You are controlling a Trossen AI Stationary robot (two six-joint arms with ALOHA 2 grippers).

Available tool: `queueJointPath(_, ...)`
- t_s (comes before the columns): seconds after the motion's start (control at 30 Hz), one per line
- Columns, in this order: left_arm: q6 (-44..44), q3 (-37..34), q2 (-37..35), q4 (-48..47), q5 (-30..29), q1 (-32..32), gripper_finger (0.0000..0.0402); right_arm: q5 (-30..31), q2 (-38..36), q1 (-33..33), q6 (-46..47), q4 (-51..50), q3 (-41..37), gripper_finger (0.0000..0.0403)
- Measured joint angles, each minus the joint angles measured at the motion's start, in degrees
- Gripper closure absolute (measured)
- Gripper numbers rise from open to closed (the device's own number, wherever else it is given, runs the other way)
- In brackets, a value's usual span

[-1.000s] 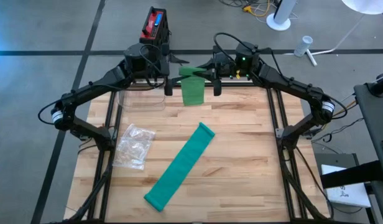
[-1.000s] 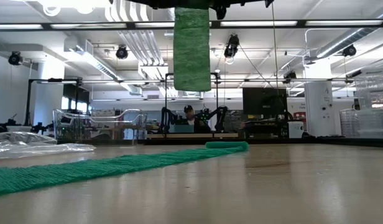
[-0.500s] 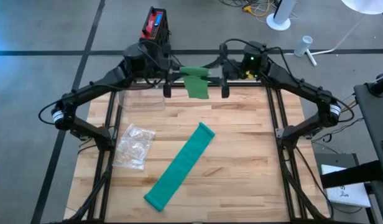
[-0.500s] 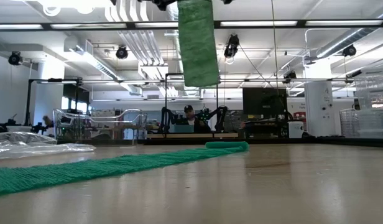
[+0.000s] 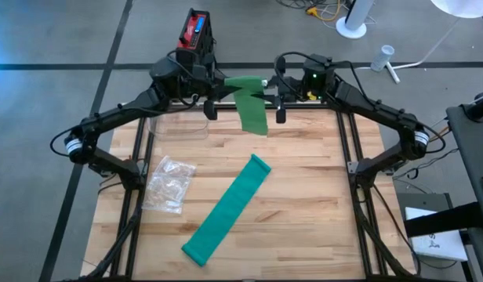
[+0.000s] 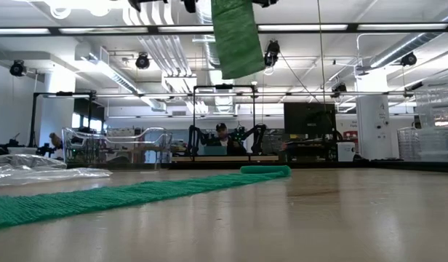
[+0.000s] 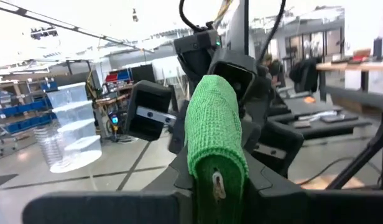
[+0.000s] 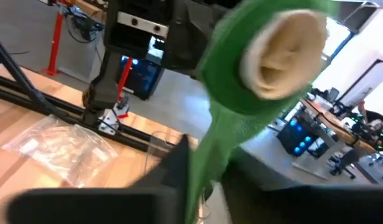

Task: Roll bandage
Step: Roll the green bandage

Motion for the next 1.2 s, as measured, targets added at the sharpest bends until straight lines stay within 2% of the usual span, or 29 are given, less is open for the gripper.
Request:
queueJointPath(0.07,-1.34,-0.62,0.02,2.31,0.03,-0.02,0.0363,0.01,0.02,0.05,0.1,-1.18,0.0,0.0389)
queueJointPath(0.2,-4.13,-1.25,-0.13,6.88,0.02,0.02,0.0361,0.2,0.02,-0.03,2.89,-3.94,-0.44,0.0399)
queueJointPath(0.33,-5.17,-1.22,-0.17,9.39,-0.38,0.0,0.036,0.11,0.04,0.16,5.49,-4.03,-1.63,0.0401)
queueJointPath(0.43,-5.04,-1.01,-0.17,9.49,-3.87,-0.02,0.0359,0.17,0.04,0.12,7.07,-3.98,-1.84,0.0401)
queueJointPath(0.6,0.6,-1.01,-0.17,8.76,-4.48,0.02,0.0359,0.18,-0.06,0.23,8.68,-3.3,-1.86,0.0393)
queueJointPath(0.7,4.8,-1.01,-0.24,6.94,-5.91,-0.04,0.0359,0.17,-0.31,0.25,9.66,-3.42,-1.55,0.0365)
queueJointPath(0.9,12.93,-1.06,-0.28,5.2,-7.61,-0.04,0.0358,1.57,-1.4,-0.04,10.17,-3.87,-0.35,0.0267)
queueJointPath(1.07,18.76,-1.1,-0.67,4.18,-7.54,-0.07,0.0358,7.06,-5.43,-0.41,1.06,-4.79,-0.35,0.0193)
queueJointPath(1.2,21.25,-1.12,-1.25,3.82,-7.54,-0.04,0.0358,8.53,-7.77,-0.41,-3.81,-0.7,-0.35,0.0155)
